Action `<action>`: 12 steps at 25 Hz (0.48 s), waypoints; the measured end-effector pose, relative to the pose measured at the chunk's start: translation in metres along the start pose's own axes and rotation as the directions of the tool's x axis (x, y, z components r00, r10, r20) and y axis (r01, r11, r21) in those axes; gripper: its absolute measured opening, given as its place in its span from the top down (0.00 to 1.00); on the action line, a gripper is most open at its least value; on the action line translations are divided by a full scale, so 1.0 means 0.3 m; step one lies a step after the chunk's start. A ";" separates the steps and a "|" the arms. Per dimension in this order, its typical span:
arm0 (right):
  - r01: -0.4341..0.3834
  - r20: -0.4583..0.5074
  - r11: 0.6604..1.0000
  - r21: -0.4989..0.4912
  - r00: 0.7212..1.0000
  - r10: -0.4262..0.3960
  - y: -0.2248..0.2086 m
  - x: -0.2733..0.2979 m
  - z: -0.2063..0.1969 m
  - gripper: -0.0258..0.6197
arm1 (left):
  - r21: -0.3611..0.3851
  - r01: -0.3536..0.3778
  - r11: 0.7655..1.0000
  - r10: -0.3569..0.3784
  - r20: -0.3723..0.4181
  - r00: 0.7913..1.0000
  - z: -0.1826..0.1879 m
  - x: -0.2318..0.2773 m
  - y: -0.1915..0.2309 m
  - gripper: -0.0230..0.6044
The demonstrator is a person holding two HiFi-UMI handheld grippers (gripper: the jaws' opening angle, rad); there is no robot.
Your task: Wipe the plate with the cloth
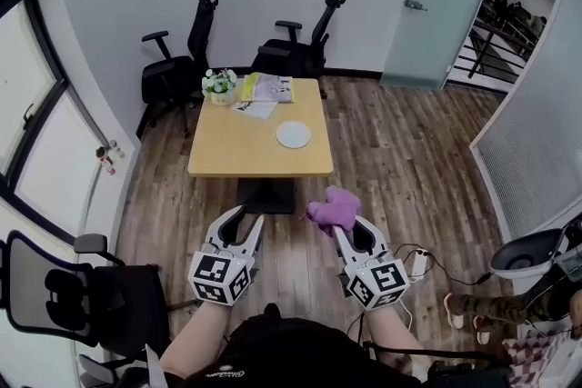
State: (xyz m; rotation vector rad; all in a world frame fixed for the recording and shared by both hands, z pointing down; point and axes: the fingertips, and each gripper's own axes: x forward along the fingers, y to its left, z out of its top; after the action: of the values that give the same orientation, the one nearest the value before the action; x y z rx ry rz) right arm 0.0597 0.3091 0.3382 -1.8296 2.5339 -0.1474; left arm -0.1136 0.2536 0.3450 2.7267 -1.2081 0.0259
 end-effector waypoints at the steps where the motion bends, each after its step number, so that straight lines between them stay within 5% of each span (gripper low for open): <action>1: 0.007 0.006 1.000 -0.003 1.000 -0.007 -0.003 0.048 0.010 0.79 | 0.005 0.008 1.000 -0.008 0.001 1.000 0.011 0.029 0.038 0.73; 12: 0.067 -0.010 0.998 -0.010 0.998 -0.067 -0.062 0.350 0.005 0.79 | 0.000 0.064 0.998 -0.064 -0.009 0.998 0.048 0.275 0.300 0.73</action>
State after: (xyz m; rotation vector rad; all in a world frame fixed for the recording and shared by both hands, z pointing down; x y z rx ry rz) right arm 0.0441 0.2035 0.3429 -1.9234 2.4860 -0.1456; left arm -0.1251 0.1313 0.3499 2.7609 -1.1181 0.0306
